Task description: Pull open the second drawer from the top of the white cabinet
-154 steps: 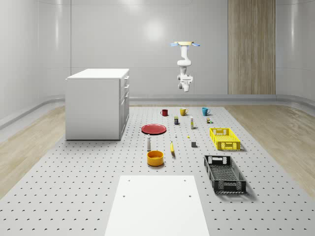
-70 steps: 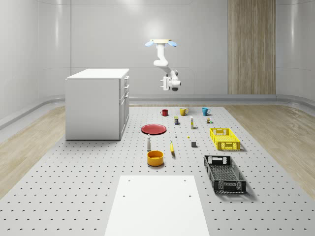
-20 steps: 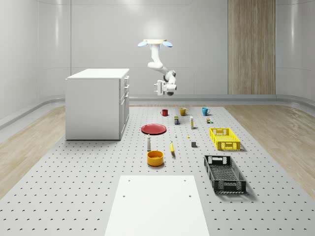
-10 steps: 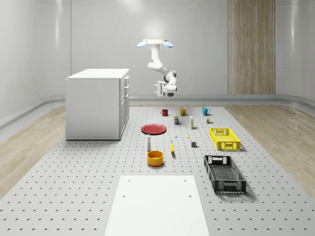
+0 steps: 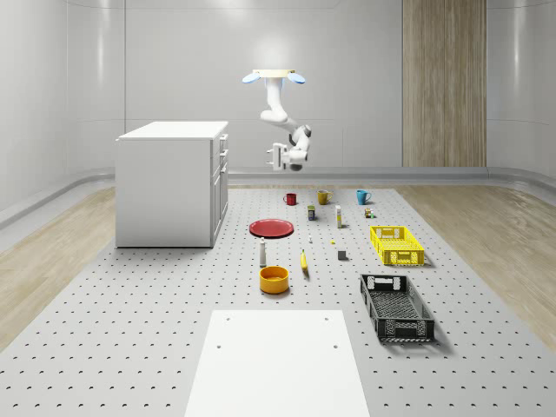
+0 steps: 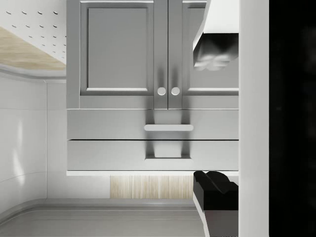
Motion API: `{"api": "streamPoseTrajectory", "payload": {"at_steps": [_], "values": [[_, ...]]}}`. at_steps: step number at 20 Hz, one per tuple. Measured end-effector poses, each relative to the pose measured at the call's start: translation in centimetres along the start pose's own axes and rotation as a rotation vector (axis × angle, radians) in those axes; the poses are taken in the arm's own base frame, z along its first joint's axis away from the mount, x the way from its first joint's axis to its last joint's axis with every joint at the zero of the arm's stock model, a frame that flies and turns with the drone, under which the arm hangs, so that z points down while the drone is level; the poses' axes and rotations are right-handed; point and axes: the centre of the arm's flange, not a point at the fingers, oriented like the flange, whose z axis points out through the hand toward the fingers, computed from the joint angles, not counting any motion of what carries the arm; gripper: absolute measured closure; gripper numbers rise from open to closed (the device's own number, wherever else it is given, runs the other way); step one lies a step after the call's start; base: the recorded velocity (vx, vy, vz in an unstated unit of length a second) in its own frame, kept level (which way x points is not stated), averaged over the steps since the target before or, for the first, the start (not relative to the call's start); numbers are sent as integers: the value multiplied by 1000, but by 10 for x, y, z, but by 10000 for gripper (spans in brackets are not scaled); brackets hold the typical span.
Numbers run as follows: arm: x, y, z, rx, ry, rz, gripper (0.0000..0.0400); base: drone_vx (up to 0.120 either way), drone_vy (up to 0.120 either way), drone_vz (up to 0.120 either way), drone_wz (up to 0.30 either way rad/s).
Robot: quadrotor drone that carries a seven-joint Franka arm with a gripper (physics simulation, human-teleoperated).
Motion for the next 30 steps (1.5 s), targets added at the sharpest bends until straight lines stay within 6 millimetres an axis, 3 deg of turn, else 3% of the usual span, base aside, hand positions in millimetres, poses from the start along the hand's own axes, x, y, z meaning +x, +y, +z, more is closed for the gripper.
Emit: {"api": "streamPoseTrajectory", "payload": {"at_steps": [16,30], "values": [[0,0,82,0,-1,0,100,0,0,0,0],[0,0,126,0,-1,0,100,0,0,0,0]]}}
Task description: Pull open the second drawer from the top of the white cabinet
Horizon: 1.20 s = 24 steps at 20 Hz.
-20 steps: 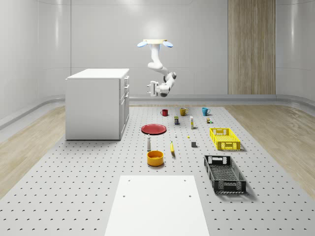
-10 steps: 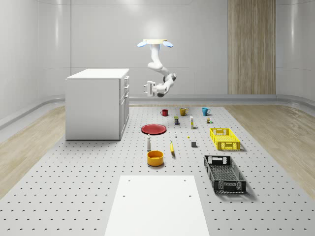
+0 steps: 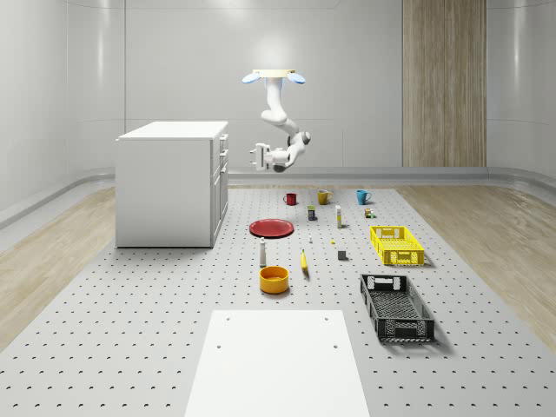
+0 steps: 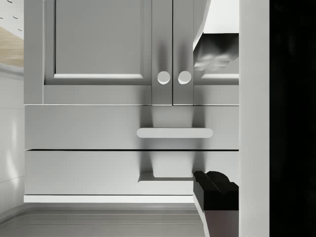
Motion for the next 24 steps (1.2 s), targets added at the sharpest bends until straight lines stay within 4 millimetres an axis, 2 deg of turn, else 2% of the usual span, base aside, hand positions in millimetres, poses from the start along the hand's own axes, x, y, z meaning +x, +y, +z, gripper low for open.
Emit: {"api": "streamPoseTrajectory", "payload": {"at_steps": [15,24], "values": [[0,0,72,0,-1,0,100,0,0,0,0],[7,7,91,0,-1,0,100,0,0,0,0]]}}
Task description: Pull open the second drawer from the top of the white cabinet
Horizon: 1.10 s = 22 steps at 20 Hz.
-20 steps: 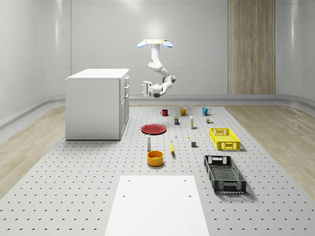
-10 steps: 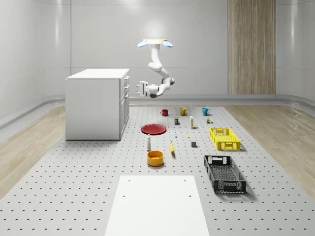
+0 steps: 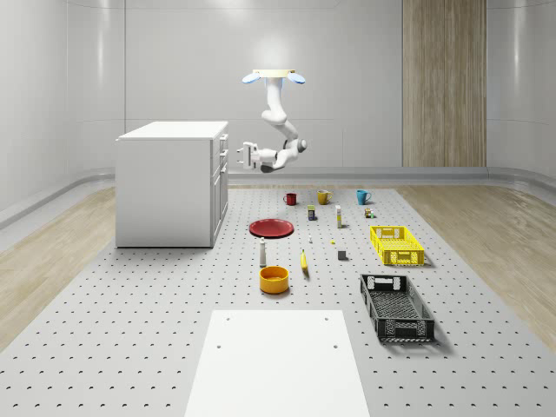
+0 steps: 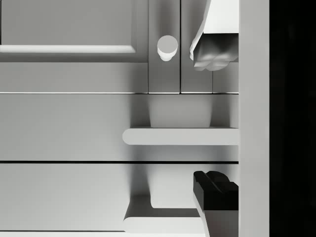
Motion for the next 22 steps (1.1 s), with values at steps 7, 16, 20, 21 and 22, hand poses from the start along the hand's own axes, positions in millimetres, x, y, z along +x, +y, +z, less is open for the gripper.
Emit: {"api": "streamPoseTrajectory", "payload": {"at_steps": [7,16,20,21,22], "values": [[2,2,15,0,0,0,100,0,0,0,0],[3,3,45,0,0,0,100,0,0,0,0],[3,3,59,0,0,0,100,0,0,0,0],[3,3,61,0,0,0,100,0,0,0,0],[3,3,63,0,0,0,100,0,0,0,0]]}}
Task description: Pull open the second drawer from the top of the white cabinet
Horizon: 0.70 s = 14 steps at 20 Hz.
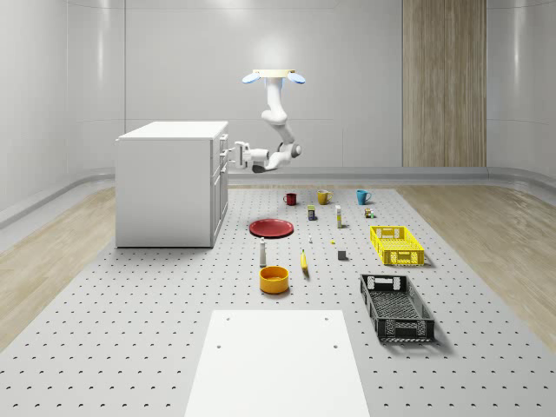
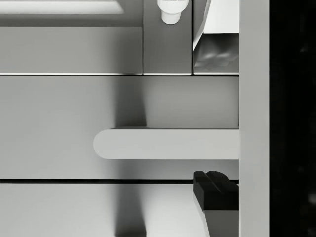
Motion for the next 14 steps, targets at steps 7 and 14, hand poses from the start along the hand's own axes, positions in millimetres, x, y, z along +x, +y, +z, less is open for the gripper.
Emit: {"api": "streamPoseTrajectory", "payload": {"at_steps": [7,14], "values": [[2,2,7,0,0,0,100,0,0,0,0],[6,6,15,0,0,0,100,0,0,0,0]]}}
